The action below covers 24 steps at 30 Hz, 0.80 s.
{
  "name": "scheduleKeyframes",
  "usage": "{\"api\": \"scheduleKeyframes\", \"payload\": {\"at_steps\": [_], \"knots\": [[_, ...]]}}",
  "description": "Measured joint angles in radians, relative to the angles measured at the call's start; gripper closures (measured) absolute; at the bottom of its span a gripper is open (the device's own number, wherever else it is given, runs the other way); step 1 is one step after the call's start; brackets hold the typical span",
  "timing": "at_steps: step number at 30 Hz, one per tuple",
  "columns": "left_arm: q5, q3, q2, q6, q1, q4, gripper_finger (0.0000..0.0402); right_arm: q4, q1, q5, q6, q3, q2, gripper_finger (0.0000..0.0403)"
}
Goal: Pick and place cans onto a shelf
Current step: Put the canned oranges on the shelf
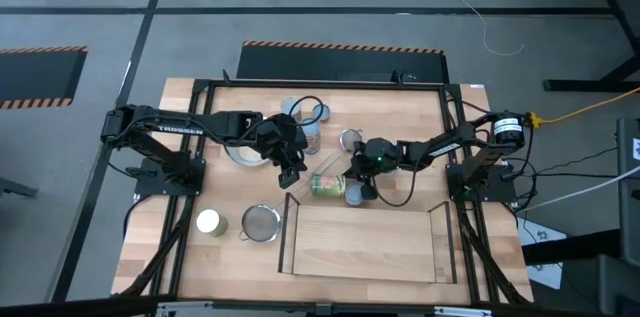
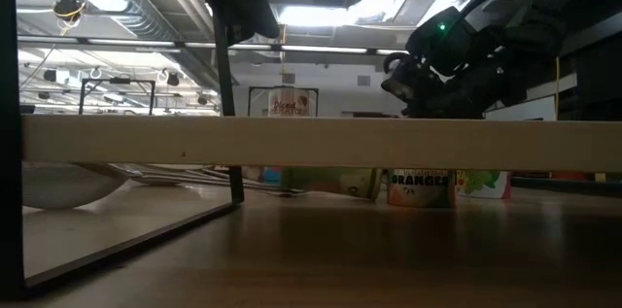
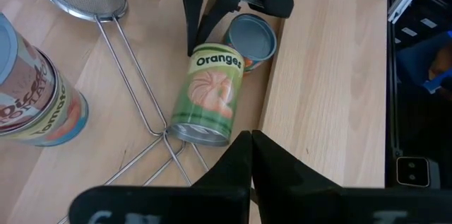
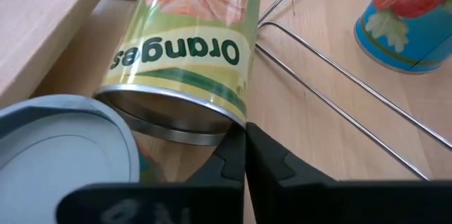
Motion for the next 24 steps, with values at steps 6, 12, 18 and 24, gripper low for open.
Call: {"api": "scheduleKeyframes", "payload": {"at_steps": [6,12,18,24], "knots": [[0.000,0.000,0.000,0.000,0.000,0.000,0.0401,-0.023,0.000,0.002,0.006,-0.001,-0.032,0.0401],[0.000,0.000,0.000,0.000,0.000,-0.001,0.0401,-0.062,0.000,0.002,0.026,-0.001,-0.126,0.0401],[0.000,0.000,0.000,0.000,0.000,-0.002,0.0401,-0.169,0.000,0.002,0.020,-0.001,-0.261,0.0402],[0.000,0.000,0.000,0.000,0.000,-0.004,0.0401,-0.343,0.000,0.001,-0.002,-0.001,-0.444,0.0402]]}}
